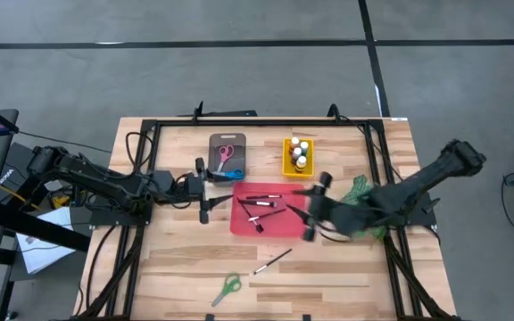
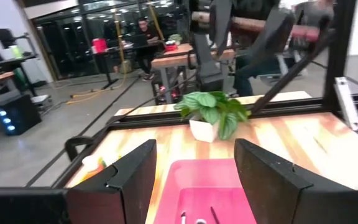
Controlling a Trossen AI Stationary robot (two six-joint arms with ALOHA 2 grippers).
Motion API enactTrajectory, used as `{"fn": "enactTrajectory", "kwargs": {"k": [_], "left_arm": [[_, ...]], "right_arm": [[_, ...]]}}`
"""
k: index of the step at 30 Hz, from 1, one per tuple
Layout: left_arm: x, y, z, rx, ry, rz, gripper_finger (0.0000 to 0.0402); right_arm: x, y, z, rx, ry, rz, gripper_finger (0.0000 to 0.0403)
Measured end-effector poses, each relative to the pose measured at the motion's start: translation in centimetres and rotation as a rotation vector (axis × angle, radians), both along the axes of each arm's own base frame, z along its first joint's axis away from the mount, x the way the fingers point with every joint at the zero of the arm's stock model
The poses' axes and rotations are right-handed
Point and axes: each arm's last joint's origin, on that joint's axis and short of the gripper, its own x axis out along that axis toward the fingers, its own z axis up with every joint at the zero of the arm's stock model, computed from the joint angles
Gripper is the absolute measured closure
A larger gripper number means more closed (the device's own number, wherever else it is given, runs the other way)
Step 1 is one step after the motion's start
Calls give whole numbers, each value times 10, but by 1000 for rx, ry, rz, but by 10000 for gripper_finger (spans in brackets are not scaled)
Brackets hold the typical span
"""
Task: Pick & Place Paint Supplies
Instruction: Put the green scissors into the black bin
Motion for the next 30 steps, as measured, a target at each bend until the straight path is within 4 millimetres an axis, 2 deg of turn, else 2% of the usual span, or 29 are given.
{"fn": "enactTrajectory", "kwargs": {"k": [2,5,9,14,30], "left_arm": [[0,-1,0,-1,-2,-13,193],[0,-3,0,0,-3,-22,193],[-1,-5,3,-6,-31,-33,193],[-2,-10,7,-15,-77,-55,193],[-2,-12,9,-17,-89,-62,193]], "right_arm": [[-16,9,9,53,-25,44,233],[-35,25,12,87,-23,108,233],[-51,42,10,-5,-14,118,233],[-67,51,10,-108,-50,49,233],[-73,52,11,-169,-80,-16,233]]}}
